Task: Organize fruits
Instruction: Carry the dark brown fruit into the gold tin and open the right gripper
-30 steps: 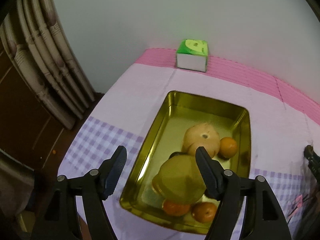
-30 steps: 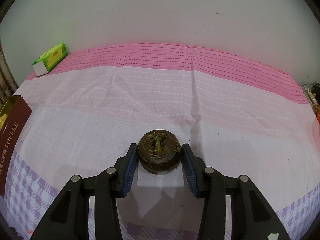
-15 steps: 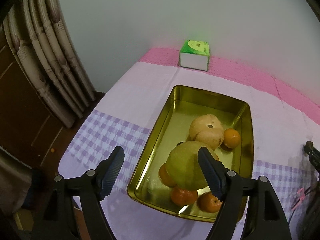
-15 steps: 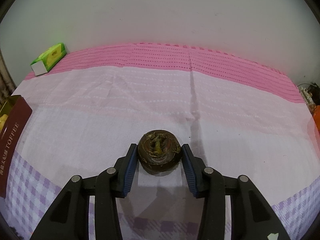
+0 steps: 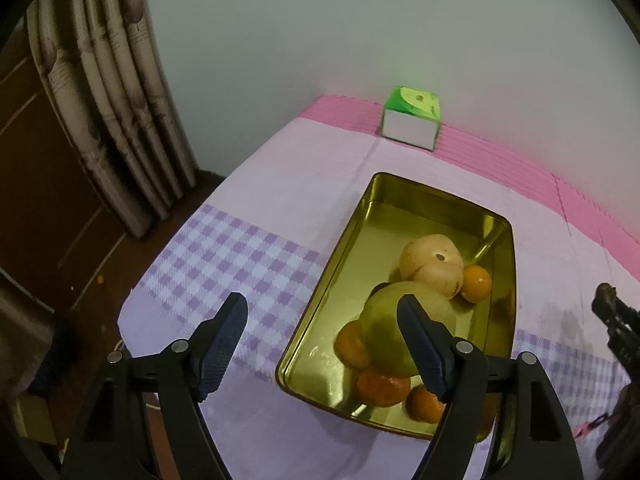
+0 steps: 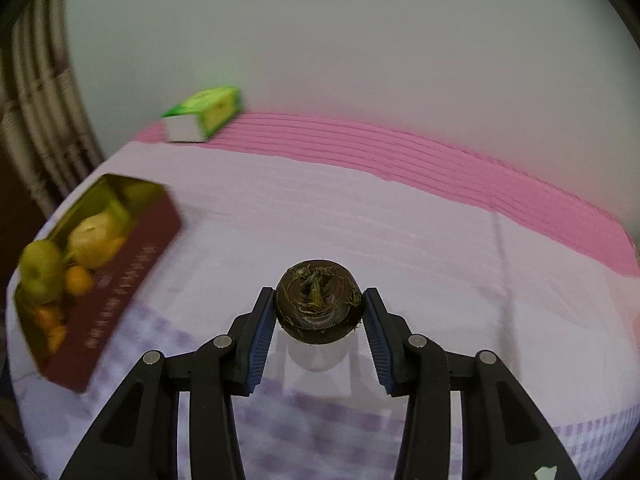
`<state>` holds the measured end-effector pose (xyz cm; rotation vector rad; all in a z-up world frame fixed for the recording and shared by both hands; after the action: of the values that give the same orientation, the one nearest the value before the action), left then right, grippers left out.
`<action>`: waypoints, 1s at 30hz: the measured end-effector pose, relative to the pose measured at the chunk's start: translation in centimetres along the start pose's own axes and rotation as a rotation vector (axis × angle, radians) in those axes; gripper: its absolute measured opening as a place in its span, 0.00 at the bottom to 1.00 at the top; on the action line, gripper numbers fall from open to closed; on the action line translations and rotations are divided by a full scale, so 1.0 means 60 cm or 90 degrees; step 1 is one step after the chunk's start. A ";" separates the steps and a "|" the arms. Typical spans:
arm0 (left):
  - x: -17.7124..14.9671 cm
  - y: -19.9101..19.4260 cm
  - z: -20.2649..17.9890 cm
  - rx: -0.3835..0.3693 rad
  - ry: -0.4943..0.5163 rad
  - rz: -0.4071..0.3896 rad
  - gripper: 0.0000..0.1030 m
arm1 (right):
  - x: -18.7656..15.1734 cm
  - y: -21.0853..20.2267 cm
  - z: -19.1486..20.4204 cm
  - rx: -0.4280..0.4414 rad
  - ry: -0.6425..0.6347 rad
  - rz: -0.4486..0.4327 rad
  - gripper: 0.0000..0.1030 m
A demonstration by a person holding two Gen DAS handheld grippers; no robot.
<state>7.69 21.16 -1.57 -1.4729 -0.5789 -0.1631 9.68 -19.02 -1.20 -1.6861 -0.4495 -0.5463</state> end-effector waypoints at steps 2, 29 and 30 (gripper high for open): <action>-0.003 0.000 0.008 -0.001 -0.010 0.004 0.75 | 0.006 -0.008 0.043 0.021 -0.029 0.000 0.40; -0.042 -0.015 0.063 0.012 -0.052 0.025 0.75 | 0.030 0.004 0.315 0.126 -0.196 0.020 0.40; -0.044 -0.016 0.063 0.012 -0.051 0.025 0.75 | 0.031 0.007 0.321 0.124 -0.201 0.021 0.40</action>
<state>4.00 24.08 -1.96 -1.4758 -0.6135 -0.0682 13.48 -0.15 -3.21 -1.5923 -0.6790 -0.2024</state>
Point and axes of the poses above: each gripper's, at about its wrist camera, not at the fingertips, and y roughly the way its jaws point, z to its left, x to its top, the point moved 7 cm from there along y, roughly the way its jaws point, and after that the axes turned 9 degrees about z, right-handed, at the moved point
